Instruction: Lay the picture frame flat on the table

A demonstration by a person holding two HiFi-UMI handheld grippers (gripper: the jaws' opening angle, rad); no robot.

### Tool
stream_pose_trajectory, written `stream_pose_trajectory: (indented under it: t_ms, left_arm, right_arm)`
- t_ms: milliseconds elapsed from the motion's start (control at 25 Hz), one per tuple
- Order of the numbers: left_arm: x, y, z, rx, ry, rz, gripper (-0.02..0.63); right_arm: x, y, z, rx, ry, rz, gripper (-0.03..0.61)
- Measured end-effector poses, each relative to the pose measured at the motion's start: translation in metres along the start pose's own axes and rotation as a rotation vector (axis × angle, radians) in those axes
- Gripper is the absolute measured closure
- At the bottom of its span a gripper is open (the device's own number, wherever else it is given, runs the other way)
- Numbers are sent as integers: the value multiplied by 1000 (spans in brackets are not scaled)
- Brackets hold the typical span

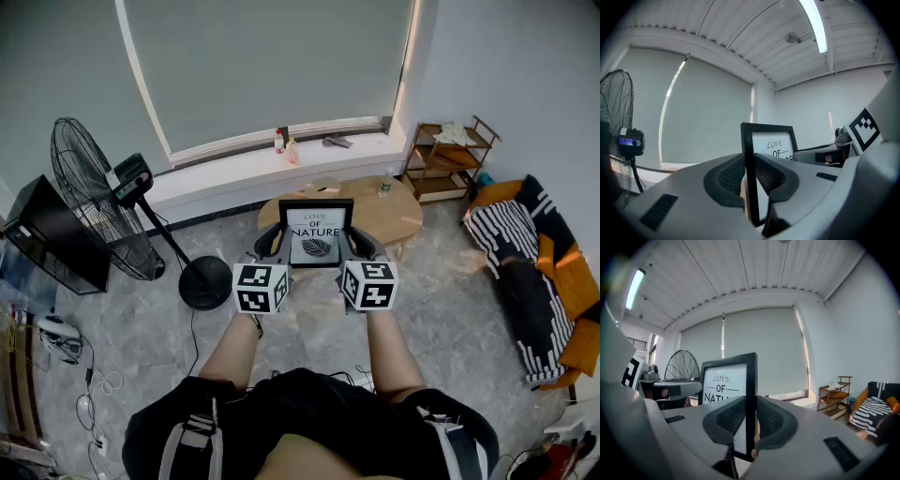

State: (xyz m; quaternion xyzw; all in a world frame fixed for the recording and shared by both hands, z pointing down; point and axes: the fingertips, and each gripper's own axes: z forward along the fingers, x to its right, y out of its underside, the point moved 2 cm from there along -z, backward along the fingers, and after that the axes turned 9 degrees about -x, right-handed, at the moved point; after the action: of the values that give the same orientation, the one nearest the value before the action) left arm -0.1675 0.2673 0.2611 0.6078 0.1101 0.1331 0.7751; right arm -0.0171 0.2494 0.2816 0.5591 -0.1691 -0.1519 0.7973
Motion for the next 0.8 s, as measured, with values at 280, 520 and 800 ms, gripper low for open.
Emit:
stream_pose_trajectory:
  t_ms: [280,520,800]
  left_arm:
    - [29,-2,0,16,-6,2,538]
    - [67,3,-1,21,0,-2,537]
    - [110,13,5,20,12,0,535]
  right_arm:
    - [21,3,-21,11,-5,10,489]
    - [46,13,-48,24,-13,13,488]
    - [77,32,-77,31,-2,7,487]
